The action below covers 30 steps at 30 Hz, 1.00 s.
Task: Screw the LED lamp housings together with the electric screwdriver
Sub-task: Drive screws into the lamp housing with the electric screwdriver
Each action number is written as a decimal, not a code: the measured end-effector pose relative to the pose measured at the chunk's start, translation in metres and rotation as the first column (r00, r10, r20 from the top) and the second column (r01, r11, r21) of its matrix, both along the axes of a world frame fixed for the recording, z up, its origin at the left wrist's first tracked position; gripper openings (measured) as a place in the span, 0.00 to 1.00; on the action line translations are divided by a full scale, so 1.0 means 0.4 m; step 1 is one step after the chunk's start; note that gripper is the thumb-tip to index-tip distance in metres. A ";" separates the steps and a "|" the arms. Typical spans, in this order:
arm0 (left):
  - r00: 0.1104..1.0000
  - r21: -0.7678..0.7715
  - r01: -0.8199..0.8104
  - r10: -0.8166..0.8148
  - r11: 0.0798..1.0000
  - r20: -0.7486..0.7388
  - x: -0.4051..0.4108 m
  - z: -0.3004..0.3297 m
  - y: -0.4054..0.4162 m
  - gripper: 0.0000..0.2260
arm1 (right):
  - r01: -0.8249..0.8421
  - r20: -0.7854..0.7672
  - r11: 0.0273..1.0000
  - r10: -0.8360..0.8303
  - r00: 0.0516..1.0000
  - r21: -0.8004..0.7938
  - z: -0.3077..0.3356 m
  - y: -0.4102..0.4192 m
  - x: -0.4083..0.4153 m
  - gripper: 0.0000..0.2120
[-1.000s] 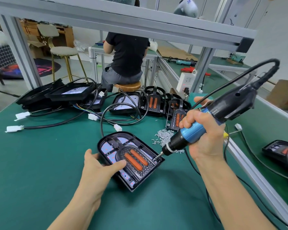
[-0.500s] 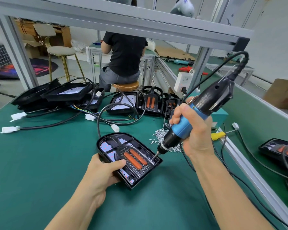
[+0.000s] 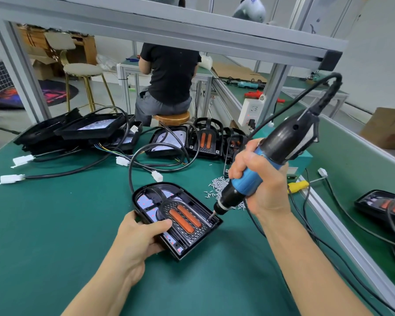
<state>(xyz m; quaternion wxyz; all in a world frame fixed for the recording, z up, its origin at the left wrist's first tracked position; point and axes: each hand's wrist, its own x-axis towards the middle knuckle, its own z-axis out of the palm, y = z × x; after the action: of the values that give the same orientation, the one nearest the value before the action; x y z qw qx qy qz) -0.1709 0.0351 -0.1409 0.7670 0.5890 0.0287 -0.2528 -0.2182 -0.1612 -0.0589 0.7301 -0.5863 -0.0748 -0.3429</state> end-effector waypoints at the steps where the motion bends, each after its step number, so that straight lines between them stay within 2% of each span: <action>1: 1.000 0.001 -0.003 0.003 1.000 -0.006 0.001 -0.001 0.000 0.17 | -0.035 0.003 0.999 0.035 0.999 -0.014 0.001 0.002 0.002 0.05; 4: 1.000 -0.002 -0.014 0.014 1.000 -0.019 0.005 0.000 -0.002 0.17 | -0.131 -0.009 0.991 0.131 0.991 -0.003 -0.001 0.001 0.006 0.05; 7: 0.998 0.017 -0.068 0.068 0.998 -0.011 0.017 0.003 -0.009 0.25 | -0.227 -0.035 0.974 0.227 0.973 -0.018 0.000 0.000 0.007 0.08; 12: 0.996 0.058 -0.088 0.088 0.994 -0.005 0.026 0.005 -0.015 0.28 | -0.235 -0.031 0.972 0.235 0.971 0.020 0.004 -0.004 0.008 0.08; 16: 0.989 0.062 -0.130 0.134 0.990 -0.060 0.023 0.005 -0.009 0.27 | -0.176 0.014 0.980 0.176 0.984 0.093 0.008 -0.010 0.000 0.11; 20: 0.977 0.032 -0.179 0.181 0.983 -0.112 0.008 0.004 0.001 0.27 | -0.041 0.094 0.923 0.005 0.996 0.382 0.041 -0.050 -0.003 0.13; 24: 0.965 -0.033 -0.228 0.221 0.973 -0.141 -0.026 -0.004 -0.008 0.23 | 0.070 0.082 0.911 -0.113 0.990 0.406 0.058 -0.094 -0.021 0.07; 27: 0.967 -0.004 -0.241 0.239 0.971 -0.085 -0.046 -0.005 -0.022 0.25 | 0.107 0.063 0.913 -0.143 0.988 0.394 0.052 -0.108 -0.032 0.07; 30: 0.949 0.175 -0.310 0.294 0.935 0.113 -0.054 0.016 -0.020 0.34 | 0.134 0.054 0.899 -0.171 0.984 0.416 0.046 -0.121 -0.038 0.07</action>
<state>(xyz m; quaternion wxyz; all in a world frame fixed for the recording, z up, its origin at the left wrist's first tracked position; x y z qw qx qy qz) -0.1924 0.0271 -0.1344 0.7374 0.6584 0.1102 -0.1029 -0.2334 -0.2095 -0.0404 0.8038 -0.4078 0.0124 -0.4330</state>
